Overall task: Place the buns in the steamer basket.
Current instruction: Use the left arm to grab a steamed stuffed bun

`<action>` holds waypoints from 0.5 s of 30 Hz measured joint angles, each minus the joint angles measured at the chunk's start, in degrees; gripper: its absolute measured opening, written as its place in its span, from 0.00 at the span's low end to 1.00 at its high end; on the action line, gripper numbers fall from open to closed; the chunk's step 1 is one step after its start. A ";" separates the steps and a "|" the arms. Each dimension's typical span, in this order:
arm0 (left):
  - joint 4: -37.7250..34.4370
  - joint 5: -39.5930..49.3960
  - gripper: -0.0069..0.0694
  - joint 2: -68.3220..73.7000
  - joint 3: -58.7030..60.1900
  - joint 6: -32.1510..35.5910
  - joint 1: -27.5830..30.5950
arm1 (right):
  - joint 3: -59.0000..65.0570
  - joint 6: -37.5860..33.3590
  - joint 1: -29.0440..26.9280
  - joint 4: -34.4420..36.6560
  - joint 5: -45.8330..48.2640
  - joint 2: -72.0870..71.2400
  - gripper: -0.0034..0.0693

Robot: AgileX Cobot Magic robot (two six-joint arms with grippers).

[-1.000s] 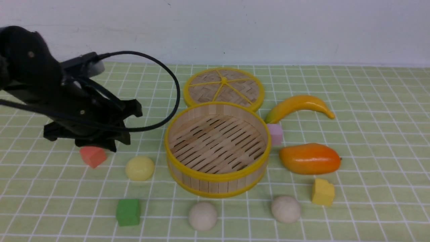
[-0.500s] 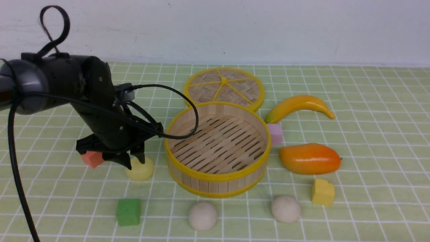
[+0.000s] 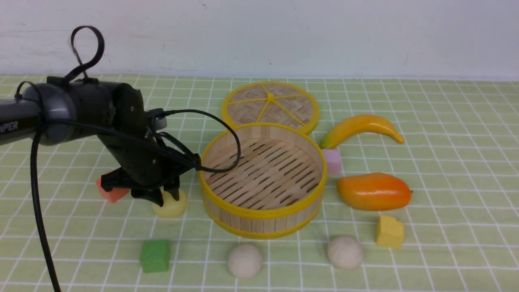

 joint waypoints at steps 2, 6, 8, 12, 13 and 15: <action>0.00 0.25 0.40 0.42 -0.05 0.05 0.00 | 0.00 0.00 0.00 0.00 0.00 0.00 0.38; 0.00 0.53 0.40 0.47 -0.11 0.87 0.00 | 0.00 0.00 0.00 0.00 0.00 0.00 0.38; 0.07 0.86 0.36 0.47 -0.11 1.40 0.00 | 0.00 0.00 0.00 0.00 0.00 0.00 0.38; 0.39 1.04 0.20 0.47 -0.11 1.52 0.05 | 0.00 0.00 0.00 0.00 0.00 0.00 0.38; 0.41 1.04 0.18 0.47 -0.11 1.52 0.05 | 0.00 0.00 0.00 0.00 0.00 0.00 0.38; 0.53 1.10 0.10 0.47 -0.11 1.52 0.05 | 0.00 0.00 0.00 0.00 0.00 0.00 0.38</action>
